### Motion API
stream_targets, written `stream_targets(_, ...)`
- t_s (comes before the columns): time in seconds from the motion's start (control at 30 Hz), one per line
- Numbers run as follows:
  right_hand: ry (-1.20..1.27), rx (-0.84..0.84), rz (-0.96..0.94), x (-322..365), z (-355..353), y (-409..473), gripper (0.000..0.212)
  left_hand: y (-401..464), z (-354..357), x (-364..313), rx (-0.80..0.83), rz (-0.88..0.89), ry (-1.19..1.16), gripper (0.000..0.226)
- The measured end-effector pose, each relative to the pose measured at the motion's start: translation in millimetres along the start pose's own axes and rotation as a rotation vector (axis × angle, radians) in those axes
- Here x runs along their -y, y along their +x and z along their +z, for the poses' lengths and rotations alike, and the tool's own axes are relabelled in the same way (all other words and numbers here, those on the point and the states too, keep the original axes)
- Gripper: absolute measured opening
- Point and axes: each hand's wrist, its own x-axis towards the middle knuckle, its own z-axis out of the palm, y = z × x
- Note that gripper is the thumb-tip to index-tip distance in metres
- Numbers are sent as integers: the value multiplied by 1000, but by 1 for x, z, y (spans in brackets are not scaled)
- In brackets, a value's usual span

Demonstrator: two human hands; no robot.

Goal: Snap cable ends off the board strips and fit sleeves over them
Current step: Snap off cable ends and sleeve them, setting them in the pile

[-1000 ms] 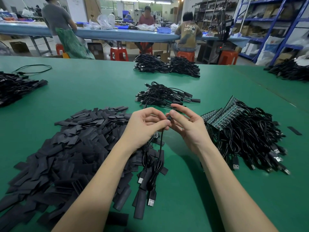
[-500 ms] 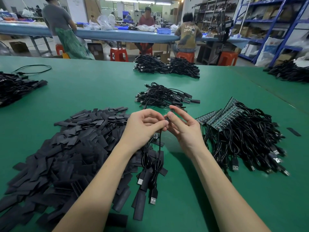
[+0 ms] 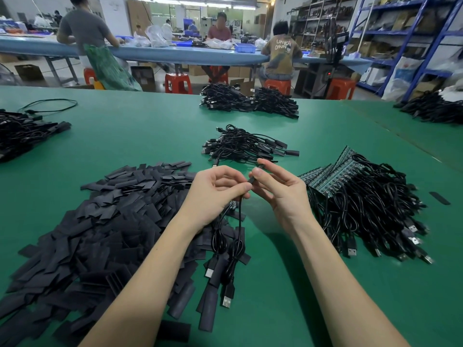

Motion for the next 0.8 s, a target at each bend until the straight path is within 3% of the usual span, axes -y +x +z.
stream_targets(0.23,11,-94,-12,0,2,3,25,3,1,0,1,-56,31,10)
stream_targets(0.53,199,-345,-53,8,-13,11,23,3,15,11,221,-122,369,21)
stream_targets(0.7,168,-421,-63,6,-16,18,31,5,21,6,120,-84,422,11)
stream_targets(0.8,53,-517,41,-3,-14,19,21,17,22,-3,30,-9,430,13)
